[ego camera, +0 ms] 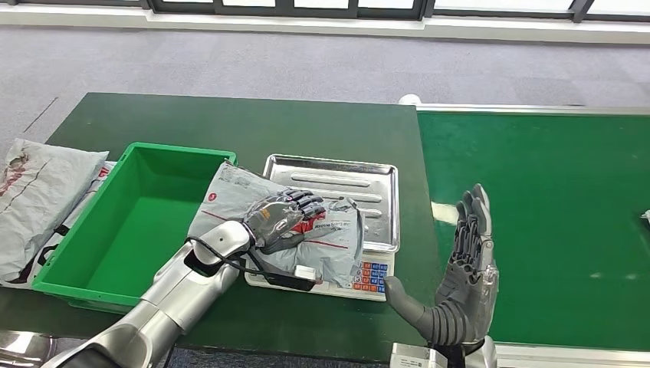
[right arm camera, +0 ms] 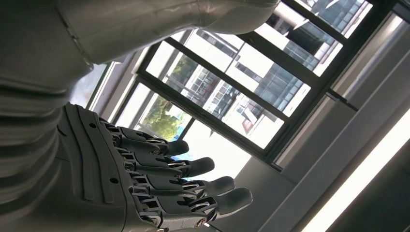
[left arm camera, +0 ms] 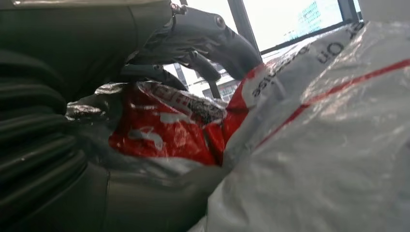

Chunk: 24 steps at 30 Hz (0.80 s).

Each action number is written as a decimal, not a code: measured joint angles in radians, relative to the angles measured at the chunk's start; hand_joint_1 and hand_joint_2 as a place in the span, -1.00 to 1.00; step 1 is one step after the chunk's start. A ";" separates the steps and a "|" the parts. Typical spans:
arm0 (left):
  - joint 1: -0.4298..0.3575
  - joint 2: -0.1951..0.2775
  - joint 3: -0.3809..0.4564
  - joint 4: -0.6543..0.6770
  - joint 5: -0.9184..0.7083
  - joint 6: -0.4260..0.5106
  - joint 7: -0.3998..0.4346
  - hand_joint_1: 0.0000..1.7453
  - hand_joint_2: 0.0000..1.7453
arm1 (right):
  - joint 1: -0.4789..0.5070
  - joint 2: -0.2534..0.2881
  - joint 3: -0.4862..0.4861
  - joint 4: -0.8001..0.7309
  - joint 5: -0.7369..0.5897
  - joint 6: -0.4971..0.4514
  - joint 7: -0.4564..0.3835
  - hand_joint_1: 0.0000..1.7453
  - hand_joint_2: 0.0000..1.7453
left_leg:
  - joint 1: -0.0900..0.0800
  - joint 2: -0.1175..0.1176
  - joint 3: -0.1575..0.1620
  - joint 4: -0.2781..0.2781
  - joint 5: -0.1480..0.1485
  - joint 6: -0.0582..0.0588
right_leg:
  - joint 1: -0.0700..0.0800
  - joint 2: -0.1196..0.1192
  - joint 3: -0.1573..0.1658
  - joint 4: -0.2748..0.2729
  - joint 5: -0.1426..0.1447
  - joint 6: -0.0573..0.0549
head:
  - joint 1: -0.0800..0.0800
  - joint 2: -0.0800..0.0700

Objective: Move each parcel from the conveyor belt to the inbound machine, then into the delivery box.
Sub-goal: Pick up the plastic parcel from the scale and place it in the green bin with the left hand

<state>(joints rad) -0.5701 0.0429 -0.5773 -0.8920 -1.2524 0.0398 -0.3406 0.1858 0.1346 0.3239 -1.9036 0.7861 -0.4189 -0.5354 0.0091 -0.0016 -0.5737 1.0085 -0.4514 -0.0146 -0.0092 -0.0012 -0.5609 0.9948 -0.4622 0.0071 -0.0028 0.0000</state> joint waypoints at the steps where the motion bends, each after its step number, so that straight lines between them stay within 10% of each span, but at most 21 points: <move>1: -0.002 0.006 -0.004 0.001 0.008 -0.013 -0.004 1.00 1.00 | 0.000 0.000 0.000 0.000 0.000 0.000 0.001 -1.00 1.00 | 0.000 0.000 0.000 0.000 0.000 0.000 | 0.000 0.000 0.000 0.000 0.000 0.000 | 0.000 0.000; 20: -0.031 0.077 -0.041 0.031 0.085 -0.140 -0.036 1.00 1.00 | -0.013 -0.016 0.000 0.000 -0.011 0.011 0.022 -1.00 1.00 | 0.000 0.003 0.000 0.000 0.000 -0.002 | 0.002 0.003 -0.002 0.000 0.001 -0.002 | 0.000 0.000; 24: -0.034 0.077 -0.045 0.029 0.074 -0.008 0.015 1.00 1.00 | -0.001 -0.016 0.000 -0.004 -0.002 -0.002 0.022 -1.00 1.00 | 0.000 0.004 0.000 0.000 0.000 -0.003 | 0.002 0.004 -0.004 0.001 0.002 -0.003 | 0.000 0.000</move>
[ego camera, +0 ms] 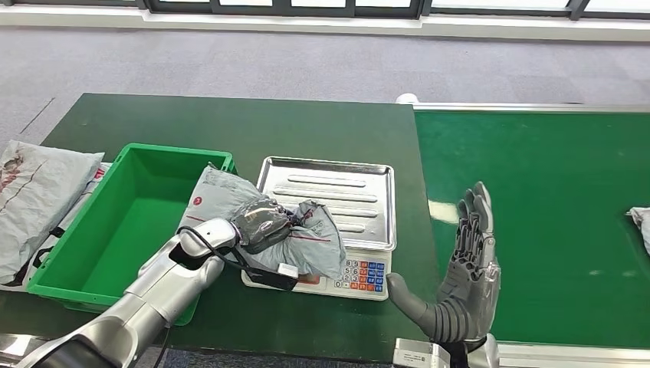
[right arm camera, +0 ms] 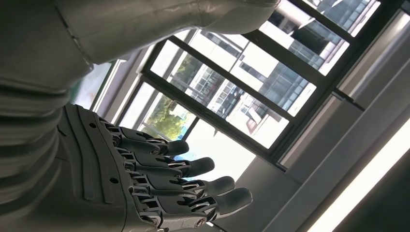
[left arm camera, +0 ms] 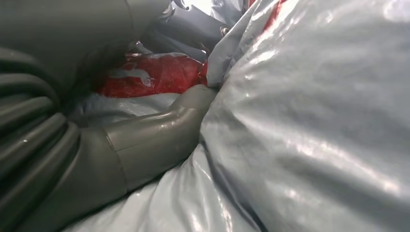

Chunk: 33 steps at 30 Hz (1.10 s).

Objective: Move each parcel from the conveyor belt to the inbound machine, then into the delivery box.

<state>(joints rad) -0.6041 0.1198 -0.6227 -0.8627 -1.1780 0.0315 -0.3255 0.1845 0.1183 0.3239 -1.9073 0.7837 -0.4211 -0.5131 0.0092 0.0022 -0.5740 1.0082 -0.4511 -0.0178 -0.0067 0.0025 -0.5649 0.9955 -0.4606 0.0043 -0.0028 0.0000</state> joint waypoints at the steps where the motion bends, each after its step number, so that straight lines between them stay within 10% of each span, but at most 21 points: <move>1: 0.007 -0.004 0.003 -0.012 -0.021 0.072 0.042 1.00 1.00 | 0.010 0.000 0.000 -0.006 0.008 -0.004 0.001 -1.00 1.00 | 0.000 0.000 -0.001 0.000 0.000 0.000 | 0.000 0.000 -0.001 0.000 0.000 0.000 | 0.000 0.000; 6: 0.073 -0.018 0.109 -0.203 -0.143 0.306 0.225 1.00 1.00 | 0.053 0.000 0.000 -0.048 0.037 -0.009 0.014 -1.00 1.00 | 0.000 0.000 -0.006 0.000 0.001 -0.001 | 0.000 0.000 -0.006 0.001 0.000 0.000 | 0.000 0.000; 15: 0.157 -0.052 0.336 -0.430 -0.137 0.595 0.231 1.00 1.00 | 0.060 0.000 0.000 -0.063 0.030 -0.031 0.015 -1.00 1.00 | 0.000 -0.001 -0.009 0.000 0.000 0.000 | 0.000 0.000 -0.008 0.001 0.000 0.000 | 0.000 0.000; 33: 0.219 -0.085 0.556 -0.432 -0.233 0.596 0.283 1.00 1.00 | 0.061 0.000 -0.010 -0.062 0.019 -0.023 0.014 -1.00 1.00 | 0.000 -0.001 -0.010 0.000 0.000 0.000 | 0.000 0.000 -0.009 0.001 0.000 0.000 | 0.000 0.000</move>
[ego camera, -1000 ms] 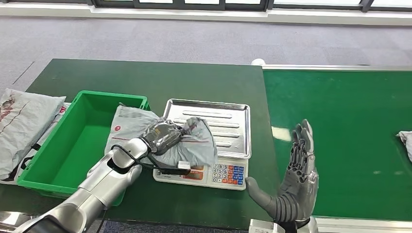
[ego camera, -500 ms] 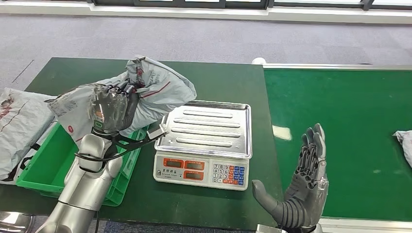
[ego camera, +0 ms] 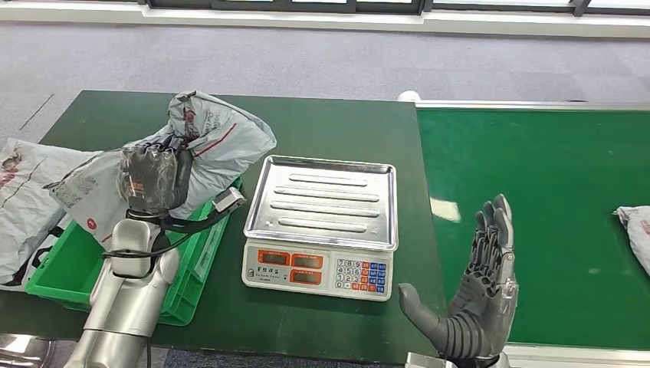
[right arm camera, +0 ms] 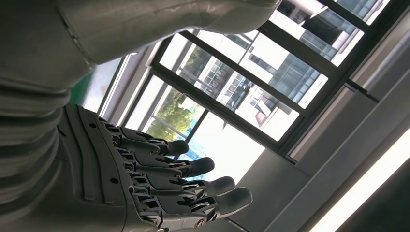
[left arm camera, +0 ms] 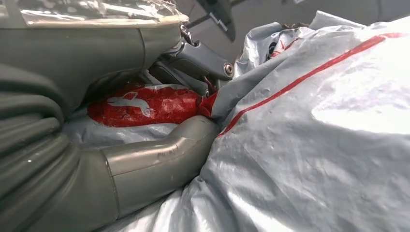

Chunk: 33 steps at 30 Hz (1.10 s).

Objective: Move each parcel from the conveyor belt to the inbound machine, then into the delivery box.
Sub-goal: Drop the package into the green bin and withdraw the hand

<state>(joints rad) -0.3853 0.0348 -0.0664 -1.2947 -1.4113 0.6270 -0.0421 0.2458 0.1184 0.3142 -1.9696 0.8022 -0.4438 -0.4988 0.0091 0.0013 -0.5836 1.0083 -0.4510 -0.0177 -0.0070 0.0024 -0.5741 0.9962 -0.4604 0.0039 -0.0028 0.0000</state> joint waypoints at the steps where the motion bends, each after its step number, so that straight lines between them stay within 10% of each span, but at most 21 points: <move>1: 0.000 0.000 0.007 0.007 0.000 -0.009 0.004 1.00 1.00 | 0.000 0.000 -0.001 0.000 0.001 0.002 0.001 -1.00 1.00 | 0.000 0.000 0.000 0.000 0.000 0.000 | 0.000 0.000 0.000 0.000 0.000 0.000 | 0.000 0.000; 4: 0.000 -0.003 0.037 0.049 0.010 -0.053 0.017 0.97 1.00 | 0.000 0.000 -0.005 0.000 0.010 0.011 0.011 -1.00 1.00 | 0.000 0.000 0.000 0.000 0.000 0.000 | 0.000 0.000 0.000 0.000 0.000 0.000 | 0.000 0.000; 7: 0.000 -0.006 0.080 0.120 0.031 -0.097 0.040 -0.34 1.00 | 0.002 0.001 -0.013 0.000 0.012 0.015 0.020 -1.00 1.00 | 0.000 0.001 0.000 0.000 0.000 0.000 | 0.000 0.000 -0.001 0.000 0.000 0.000 | 0.000 0.000; 9: 0.003 -0.008 0.113 0.177 0.052 -0.117 0.057 -1.00 0.00 | 0.004 0.001 -0.020 0.000 0.013 0.020 0.022 -1.00 1.00 | 0.000 0.001 0.000 0.000 0.000 0.000 | 0.000 0.000 -0.001 0.000 0.000 0.000 | 0.000 0.000; 11: 0.011 -0.009 0.148 0.230 0.093 -0.106 0.057 -1.00 -1.00 | 0.005 0.001 -0.026 0.000 0.014 0.027 0.023 -1.00 1.00 | 0.000 0.001 0.000 0.000 0.000 0.000 | 0.000 0.001 -0.001 0.000 0.000 0.000 | 0.000 0.000; 24: 0.064 -0.079 0.341 0.161 0.663 0.007 -0.225 -1.00 -1.00 | -0.001 0.002 -0.040 0.006 0.041 0.040 0.037 -1.00 1.00 | -0.003 0.002 0.013 -0.003 -0.007 0.001 | -0.005 0.001 0.013 0.000 -0.007 0.001 | 0.000 0.000; 28: 0.105 -0.150 0.415 0.071 1.027 0.037 -0.429 -1.00 -1.00 | -0.002 0.014 -0.040 0.017 0.062 0.024 0.039 -1.00 1.00 | -0.004 0.003 0.012 -0.004 -0.012 0.001 | -0.006 0.002 0.018 0.000 -0.012 0.001 | 0.000 0.000; 33: 0.207 -0.212 0.438 -0.071 1.332 0.021 -0.483 -1.00 -1.00 | 0.000 0.026 -0.040 0.032 0.093 -0.018 0.052 -1.00 1.00 | -0.005 -0.001 0.026 -0.004 -0.014 0.003 | -0.008 -0.002 0.025 0.000 -0.017 0.003 | 0.000 0.000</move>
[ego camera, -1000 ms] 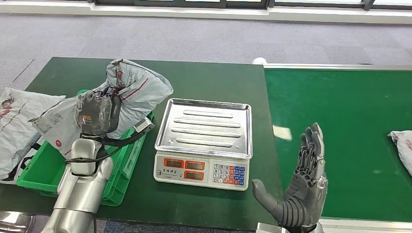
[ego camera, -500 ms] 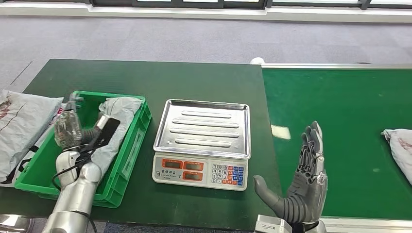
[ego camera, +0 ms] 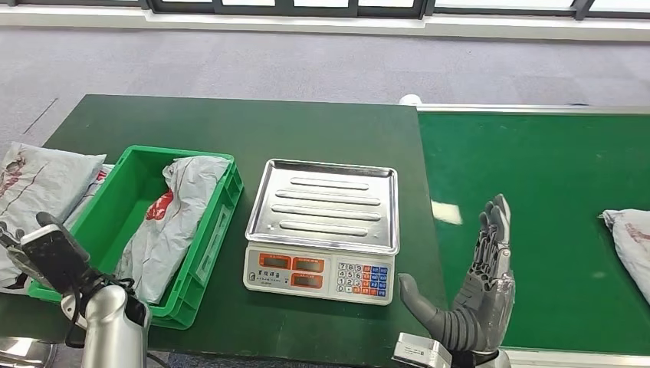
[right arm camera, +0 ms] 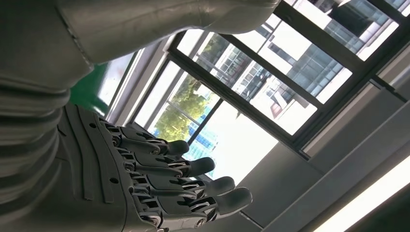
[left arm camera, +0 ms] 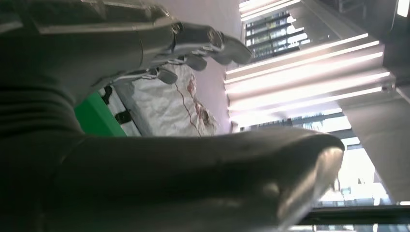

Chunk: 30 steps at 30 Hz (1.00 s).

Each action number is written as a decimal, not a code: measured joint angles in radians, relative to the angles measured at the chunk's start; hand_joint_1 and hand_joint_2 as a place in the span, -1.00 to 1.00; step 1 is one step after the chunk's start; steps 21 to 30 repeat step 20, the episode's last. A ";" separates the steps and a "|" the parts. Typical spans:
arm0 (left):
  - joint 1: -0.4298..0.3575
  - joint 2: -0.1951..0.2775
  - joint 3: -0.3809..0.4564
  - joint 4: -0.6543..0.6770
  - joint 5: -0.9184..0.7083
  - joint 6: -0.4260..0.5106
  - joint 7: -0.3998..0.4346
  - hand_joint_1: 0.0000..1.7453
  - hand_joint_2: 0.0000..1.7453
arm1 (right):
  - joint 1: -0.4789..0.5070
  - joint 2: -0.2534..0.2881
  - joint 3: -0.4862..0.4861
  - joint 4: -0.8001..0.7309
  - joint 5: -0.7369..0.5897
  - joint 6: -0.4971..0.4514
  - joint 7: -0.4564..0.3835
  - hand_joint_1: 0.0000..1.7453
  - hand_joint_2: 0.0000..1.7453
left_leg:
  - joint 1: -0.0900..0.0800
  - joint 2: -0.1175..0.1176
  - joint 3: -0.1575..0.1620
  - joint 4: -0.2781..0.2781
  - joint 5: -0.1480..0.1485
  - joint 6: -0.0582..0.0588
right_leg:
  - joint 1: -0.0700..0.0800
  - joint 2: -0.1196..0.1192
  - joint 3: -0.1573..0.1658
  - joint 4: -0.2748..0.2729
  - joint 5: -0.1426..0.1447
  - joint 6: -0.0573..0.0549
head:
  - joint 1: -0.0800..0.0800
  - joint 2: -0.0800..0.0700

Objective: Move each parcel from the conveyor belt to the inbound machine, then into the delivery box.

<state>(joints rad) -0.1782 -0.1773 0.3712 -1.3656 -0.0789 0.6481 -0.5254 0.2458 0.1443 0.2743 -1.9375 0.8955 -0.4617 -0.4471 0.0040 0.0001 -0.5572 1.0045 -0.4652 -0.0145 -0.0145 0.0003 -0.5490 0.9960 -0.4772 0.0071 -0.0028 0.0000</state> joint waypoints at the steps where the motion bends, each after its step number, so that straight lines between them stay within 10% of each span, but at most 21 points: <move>1: 0.015 -0.006 0.000 -0.018 0.003 0.000 -0.002 -1.00 -1.00 | 0.000 0.001 0.000 0.002 0.001 -0.001 0.000 -1.00 1.00 | 0.000 -0.002 0.000 0.000 0.000 0.000 | 0.000 -0.002 0.000 0.000 -0.001 0.000 | 0.000 0.000; 4: 0.062 -0.016 -0.001 -0.043 0.008 0.000 -0.003 -1.00 -1.00 | 0.000 0.003 0.000 0.004 0.001 -0.001 0.001 -1.00 1.00 | 0.000 -0.003 -0.002 0.000 0.000 0.001 | 0.001 -0.003 -0.001 0.000 -0.002 0.000 | 0.000 0.000; 8: 0.114 -0.032 -0.002 -0.071 0.070 -0.003 -0.022 -1.00 -1.00 | 0.001 0.004 -0.003 0.006 0.002 -0.010 0.010 -1.00 -1.00 | 0.001 -0.001 -0.004 0.001 0.001 0.000 | 0.001 -0.002 -0.003 0.000 0.001 0.000 | 0.000 0.000; 12: 0.231 -0.071 -0.018 -0.205 0.168 -0.010 -0.105 -1.00 -1.00 | 0.011 0.006 -0.054 0.010 0.071 -0.029 0.087 -1.00 1.00 | 0.001 0.003 -0.004 0.001 -0.001 0.001 | 0.001 0.002 -0.004 0.000 0.001 0.000 | 0.000 0.000; 19: 0.407 -0.133 -0.068 -0.474 0.163 -0.059 -0.176 -1.00 -1.00 | -0.060 -0.076 -0.353 0.174 0.424 0.046 0.426 -1.00 1.00 | 0.000 0.001 -0.005 0.002 -0.005 0.005 | 0.000 0.000 -0.003 -0.004 -0.001 0.003 | 0.000 0.000; 30: 0.415 -0.135 -0.072 -0.489 0.162 -0.064 -0.177 -1.00 -1.00 | -0.072 -0.093 -0.387 0.203 0.443 0.052 0.444 -1.00 1.00 | 0.000 0.001 -0.005 0.003 -0.005 0.005 | 0.000 0.000 -0.003 -0.004 -0.001 0.004 | 0.000 0.000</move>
